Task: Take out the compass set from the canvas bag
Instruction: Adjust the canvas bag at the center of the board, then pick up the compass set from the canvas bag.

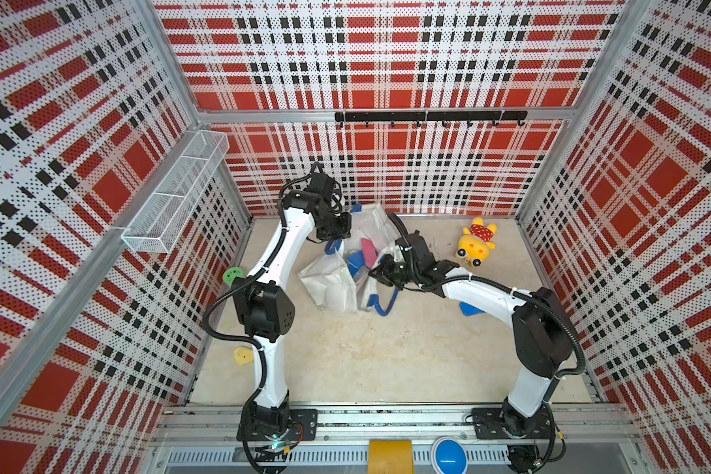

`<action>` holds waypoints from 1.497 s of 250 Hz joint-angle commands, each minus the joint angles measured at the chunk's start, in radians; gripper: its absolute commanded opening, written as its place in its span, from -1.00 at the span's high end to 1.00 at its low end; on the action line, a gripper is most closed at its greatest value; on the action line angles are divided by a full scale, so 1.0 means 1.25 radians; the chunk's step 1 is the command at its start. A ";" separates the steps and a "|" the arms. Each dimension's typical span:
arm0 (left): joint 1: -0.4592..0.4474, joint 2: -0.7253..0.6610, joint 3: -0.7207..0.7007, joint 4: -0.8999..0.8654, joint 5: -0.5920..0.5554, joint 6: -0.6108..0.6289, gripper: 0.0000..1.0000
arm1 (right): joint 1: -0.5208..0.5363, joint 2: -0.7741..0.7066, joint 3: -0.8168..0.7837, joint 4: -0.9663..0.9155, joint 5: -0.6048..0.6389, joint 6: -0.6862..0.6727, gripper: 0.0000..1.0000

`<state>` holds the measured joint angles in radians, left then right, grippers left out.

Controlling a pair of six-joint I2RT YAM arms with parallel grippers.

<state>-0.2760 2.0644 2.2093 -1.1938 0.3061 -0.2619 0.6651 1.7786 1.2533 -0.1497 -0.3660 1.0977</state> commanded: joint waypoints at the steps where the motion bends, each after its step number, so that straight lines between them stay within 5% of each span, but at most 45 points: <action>1: -0.016 -0.016 0.022 0.043 0.013 0.004 1.00 | -0.006 -0.087 -0.053 0.014 -0.008 0.016 0.88; 65: -0.016 -0.009 0.027 0.041 0.014 0.006 1.00 | -0.012 -0.155 -0.046 -0.046 0.032 -0.011 0.67; 80: -0.016 -0.006 0.031 0.041 0.015 0.005 1.00 | -0.012 -0.164 -0.027 -0.090 0.047 -0.025 0.52; 106: -0.014 -0.005 0.032 0.041 0.016 0.005 1.00 | -0.011 -0.190 0.024 -0.216 0.128 -0.053 -0.03; 121: -0.012 -0.005 0.032 0.041 0.018 0.005 1.00 | -0.011 -0.202 0.049 -0.244 0.156 -0.066 -0.12; 194: 0.001 0.002 0.032 0.043 0.025 0.006 1.00 | 0.045 -0.050 0.297 -0.375 0.127 -0.035 0.16; 261: 0.015 0.022 0.035 0.054 0.042 0.005 1.00 | 0.051 0.094 0.360 -0.369 0.116 0.201 -0.05; 313: 0.028 0.029 0.036 0.065 0.054 0.003 1.00 | 0.055 0.198 0.461 -0.455 0.154 0.217 -0.05; 374: 0.035 0.035 0.030 0.073 0.063 0.003 1.00 | 0.056 0.261 0.473 -0.481 0.149 0.266 -0.28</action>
<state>-0.2424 2.0926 2.2135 -1.1667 0.3698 -0.2584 0.7338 2.0686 1.8355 -0.7021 -0.1970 1.3632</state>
